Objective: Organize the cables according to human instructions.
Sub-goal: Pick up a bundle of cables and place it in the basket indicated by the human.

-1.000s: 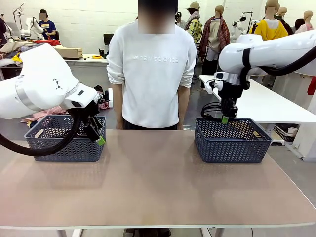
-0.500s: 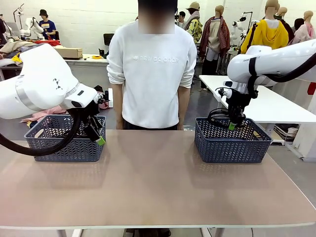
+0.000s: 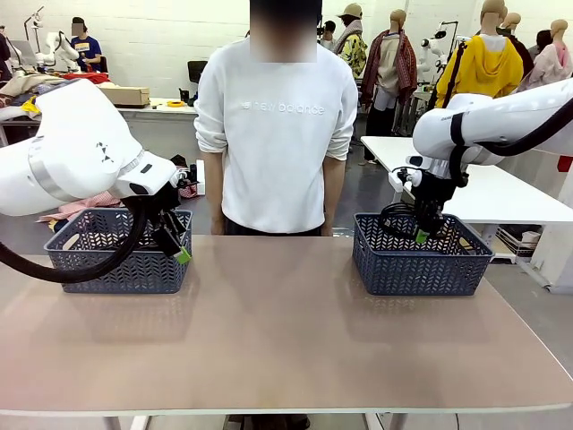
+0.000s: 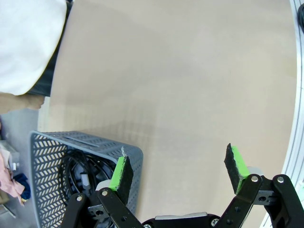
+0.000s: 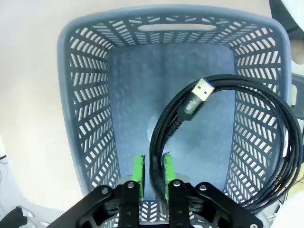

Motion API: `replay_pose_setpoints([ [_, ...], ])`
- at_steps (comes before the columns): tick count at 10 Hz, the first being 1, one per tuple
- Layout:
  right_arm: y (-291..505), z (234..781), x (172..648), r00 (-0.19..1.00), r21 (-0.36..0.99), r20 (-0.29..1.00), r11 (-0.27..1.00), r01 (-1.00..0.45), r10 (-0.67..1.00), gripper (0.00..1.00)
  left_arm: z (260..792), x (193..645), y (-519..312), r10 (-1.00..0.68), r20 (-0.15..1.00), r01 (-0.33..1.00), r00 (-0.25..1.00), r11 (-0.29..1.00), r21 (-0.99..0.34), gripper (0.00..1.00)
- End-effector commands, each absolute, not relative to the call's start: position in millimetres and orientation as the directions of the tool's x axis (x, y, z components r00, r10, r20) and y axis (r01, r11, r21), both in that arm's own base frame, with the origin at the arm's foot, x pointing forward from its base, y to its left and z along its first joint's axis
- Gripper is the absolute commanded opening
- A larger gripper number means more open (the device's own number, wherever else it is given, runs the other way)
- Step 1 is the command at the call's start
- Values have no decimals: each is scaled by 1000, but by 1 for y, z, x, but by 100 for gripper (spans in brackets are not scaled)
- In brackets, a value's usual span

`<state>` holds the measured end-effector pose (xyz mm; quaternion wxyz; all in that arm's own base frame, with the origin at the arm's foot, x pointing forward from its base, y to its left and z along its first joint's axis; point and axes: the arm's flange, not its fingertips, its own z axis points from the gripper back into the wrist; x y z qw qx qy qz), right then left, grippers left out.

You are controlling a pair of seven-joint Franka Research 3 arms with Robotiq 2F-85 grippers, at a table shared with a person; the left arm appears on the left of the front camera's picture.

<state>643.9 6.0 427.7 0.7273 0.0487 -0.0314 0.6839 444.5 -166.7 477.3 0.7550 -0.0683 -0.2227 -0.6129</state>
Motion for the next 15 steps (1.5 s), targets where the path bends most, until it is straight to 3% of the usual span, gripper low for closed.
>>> replay_pose_setpoints([
  [1,4,428,636,33,35,121,29,-999,992,44,480,445,-165,-897,415,956,152,240,169,100],
  [7,5,434,634,58,46,111,53,-998,992,100,480,445,-165,-897,415,956,152,240,169,100],
  [8,6,434,635,64,51,113,58,-997,992,96,480,445,-165,-897,415,956,152,240,169,100],
  [9,6,434,635,65,59,112,59,-997,992,100,480,445,-165,-897,415,956,152,240,169,100],
  [15,7,430,639,61,57,109,55,-997,992,100,480,445,-165,-897,415,956,152,240,169,100],
])
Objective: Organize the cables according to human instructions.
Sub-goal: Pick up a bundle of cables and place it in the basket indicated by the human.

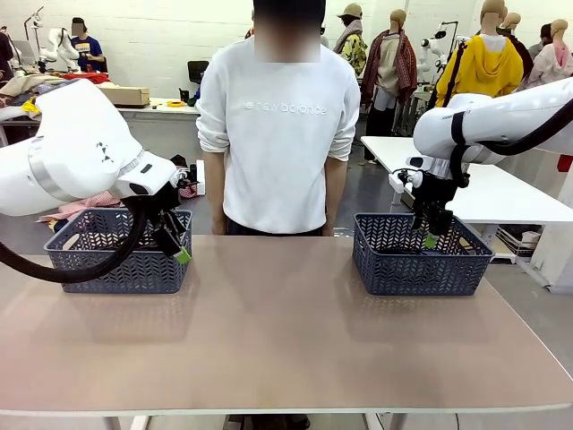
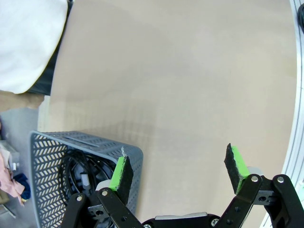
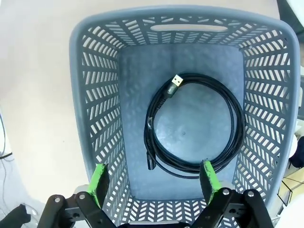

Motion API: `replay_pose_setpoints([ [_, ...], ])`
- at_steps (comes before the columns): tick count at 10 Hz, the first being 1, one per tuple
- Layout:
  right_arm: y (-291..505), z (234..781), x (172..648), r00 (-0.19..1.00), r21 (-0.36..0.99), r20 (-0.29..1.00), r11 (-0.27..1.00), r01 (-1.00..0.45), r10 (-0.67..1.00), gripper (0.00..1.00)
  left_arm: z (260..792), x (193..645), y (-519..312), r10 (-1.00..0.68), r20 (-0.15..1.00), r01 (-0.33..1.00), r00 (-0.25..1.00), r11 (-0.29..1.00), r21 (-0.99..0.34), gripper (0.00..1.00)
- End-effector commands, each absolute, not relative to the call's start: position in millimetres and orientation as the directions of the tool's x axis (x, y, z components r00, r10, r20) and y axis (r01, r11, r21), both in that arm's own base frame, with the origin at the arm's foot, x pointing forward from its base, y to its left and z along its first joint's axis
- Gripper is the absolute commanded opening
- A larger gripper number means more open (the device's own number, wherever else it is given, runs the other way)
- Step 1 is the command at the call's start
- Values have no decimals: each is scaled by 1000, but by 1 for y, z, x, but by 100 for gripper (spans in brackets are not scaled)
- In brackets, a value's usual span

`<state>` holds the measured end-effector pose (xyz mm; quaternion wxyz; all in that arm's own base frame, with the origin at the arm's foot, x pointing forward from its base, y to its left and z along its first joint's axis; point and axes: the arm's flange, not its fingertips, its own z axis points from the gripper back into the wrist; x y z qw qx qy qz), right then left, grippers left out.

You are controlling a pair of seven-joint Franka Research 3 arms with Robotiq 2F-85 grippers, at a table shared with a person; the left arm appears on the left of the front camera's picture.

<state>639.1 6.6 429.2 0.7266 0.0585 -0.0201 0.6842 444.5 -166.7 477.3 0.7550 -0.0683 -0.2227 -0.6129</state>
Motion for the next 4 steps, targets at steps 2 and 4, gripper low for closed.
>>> replay_pose_setpoints([
  [2,7,430,639,61,57,109,55,-997,992,100,480,445,-165,-897,415,956,152,240,169,100],
  [4,7,430,639,61,57,109,55,-997,992,100,480,445,-165,-897,415,956,152,240,169,100],
])
